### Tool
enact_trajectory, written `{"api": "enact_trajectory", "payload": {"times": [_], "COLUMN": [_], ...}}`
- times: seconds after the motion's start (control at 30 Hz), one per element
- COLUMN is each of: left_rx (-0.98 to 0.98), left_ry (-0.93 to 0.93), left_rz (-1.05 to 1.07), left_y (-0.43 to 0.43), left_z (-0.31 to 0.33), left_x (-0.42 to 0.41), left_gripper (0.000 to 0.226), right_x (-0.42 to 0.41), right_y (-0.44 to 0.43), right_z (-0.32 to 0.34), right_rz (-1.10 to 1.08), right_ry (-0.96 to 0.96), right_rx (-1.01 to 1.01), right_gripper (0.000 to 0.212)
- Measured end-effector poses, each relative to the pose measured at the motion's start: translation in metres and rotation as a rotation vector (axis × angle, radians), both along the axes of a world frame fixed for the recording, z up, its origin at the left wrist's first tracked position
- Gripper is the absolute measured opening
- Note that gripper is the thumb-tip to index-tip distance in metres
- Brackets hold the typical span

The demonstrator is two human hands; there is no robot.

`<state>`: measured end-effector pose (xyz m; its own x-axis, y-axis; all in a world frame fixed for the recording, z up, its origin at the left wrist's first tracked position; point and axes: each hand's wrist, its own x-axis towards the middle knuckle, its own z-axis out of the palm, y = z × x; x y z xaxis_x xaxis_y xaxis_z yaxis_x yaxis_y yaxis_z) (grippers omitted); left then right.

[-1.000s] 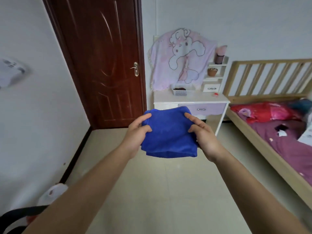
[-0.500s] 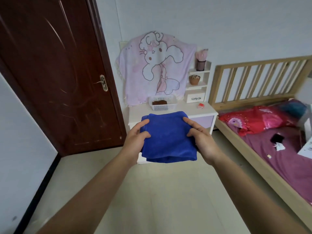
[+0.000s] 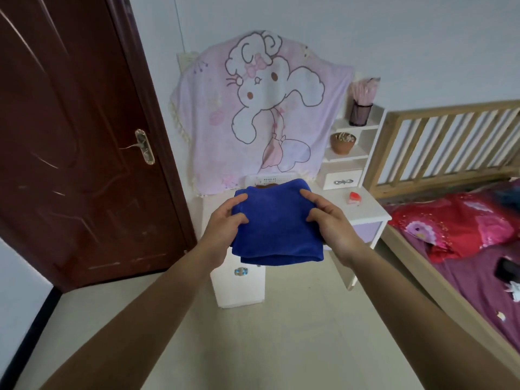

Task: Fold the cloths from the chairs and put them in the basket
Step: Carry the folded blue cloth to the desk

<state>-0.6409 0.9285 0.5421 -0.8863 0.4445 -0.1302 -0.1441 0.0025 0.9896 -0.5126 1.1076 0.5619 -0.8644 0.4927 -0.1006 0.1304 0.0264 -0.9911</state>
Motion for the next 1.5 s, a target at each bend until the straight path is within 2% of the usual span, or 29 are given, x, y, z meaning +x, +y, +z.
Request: {"api": "enact_trajectory", "payload": {"times": [0.33,0.5,0.7,1.03,1.33,1.4,1.5], "left_rx": [-0.093,-0.191,-0.298,-0.435,-0.467,-0.572,-0.705], "left_ry": [-0.041,0.001,-0.091,-0.176,-0.172,-0.173,-0.201], "left_rz": [-0.097,-0.095,-0.054,-0.056,-0.045,-0.137,-0.310], "left_y": [0.125,0.188,0.253,0.310,0.331,0.328,0.329], "left_z": [-0.040,-0.079,-0.112,-0.190,-0.262,-0.279,-0.291], "left_x": [-0.148,-0.234,-0.327,-0.431,-0.504,-0.507,-0.503], "left_gripper": [0.053,0.053,0.055,0.059,0.062,0.062,0.070], "right_x": [-0.149,-0.240,-0.345,-0.463,-0.529,-0.532,-0.528], "right_y": [0.123,0.193,0.266,0.320,0.335,0.330,0.327], "right_z": [-0.046,-0.090,-0.134,-0.215,-0.291,-0.311,-0.327], "right_rz": [-0.090,-0.044,0.056,0.066,-0.010,0.054,0.256], "right_ry": [-0.105,-0.159,-0.276,-0.424,-0.407,-0.495,-0.671], "right_rx": [-0.064,-0.111,-0.186,-0.171,-0.243,-0.149,0.208], "right_gripper": [0.053,0.054,0.054,0.055,0.054,0.058,0.067]}}
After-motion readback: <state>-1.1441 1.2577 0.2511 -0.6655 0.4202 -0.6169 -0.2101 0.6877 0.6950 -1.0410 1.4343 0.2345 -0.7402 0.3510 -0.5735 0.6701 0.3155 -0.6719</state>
